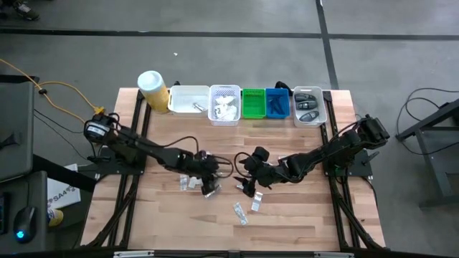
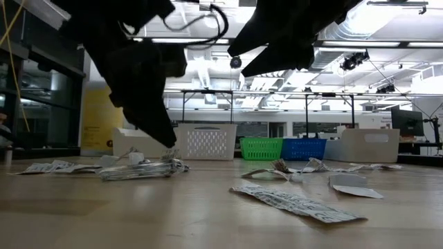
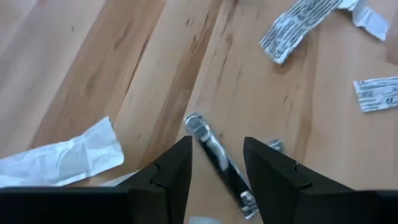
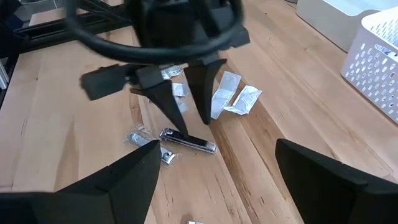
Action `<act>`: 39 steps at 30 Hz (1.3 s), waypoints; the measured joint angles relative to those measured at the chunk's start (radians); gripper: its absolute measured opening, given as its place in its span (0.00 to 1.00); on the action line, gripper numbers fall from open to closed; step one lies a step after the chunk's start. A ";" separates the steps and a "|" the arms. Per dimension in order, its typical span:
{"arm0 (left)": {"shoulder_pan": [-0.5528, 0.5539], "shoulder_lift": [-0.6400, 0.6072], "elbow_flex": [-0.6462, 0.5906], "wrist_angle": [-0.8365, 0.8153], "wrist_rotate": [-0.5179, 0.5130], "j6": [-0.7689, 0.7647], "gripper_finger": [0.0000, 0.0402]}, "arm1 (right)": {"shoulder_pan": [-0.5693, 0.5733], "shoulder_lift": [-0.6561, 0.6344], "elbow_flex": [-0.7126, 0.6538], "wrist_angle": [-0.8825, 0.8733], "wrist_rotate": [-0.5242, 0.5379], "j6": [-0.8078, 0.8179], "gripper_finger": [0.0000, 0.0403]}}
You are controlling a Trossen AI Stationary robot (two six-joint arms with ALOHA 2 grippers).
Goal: Pick & Place Travel size toiletries
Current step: Put the silver nail cutter into the left white bin
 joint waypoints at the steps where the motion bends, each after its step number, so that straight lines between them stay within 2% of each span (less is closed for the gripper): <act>1: -0.010 0.000 0.009 -0.013 -0.015 -0.007 0.36 | 0.000 0.000 0.000 0.000 0.000 0.000 0.77; 8: -0.050 0.012 0.016 -0.038 -0.093 -0.035 0.36 | 0.000 0.000 0.000 0.000 0.000 0.000 0.77; 17: -0.054 0.106 0.016 -0.016 -0.090 -0.067 0.36 | 0.000 0.000 0.000 0.003 -0.001 0.005 0.77; 32: -0.055 0.101 0.019 -0.115 -0.104 -0.040 0.36 | 0.000 0.000 0.000 0.002 -0.002 0.007 0.77; 39: -0.054 0.101 0.019 -0.140 -0.082 -0.028 0.27 | 0.000 0.000 0.000 0.001 -0.002 0.007 0.77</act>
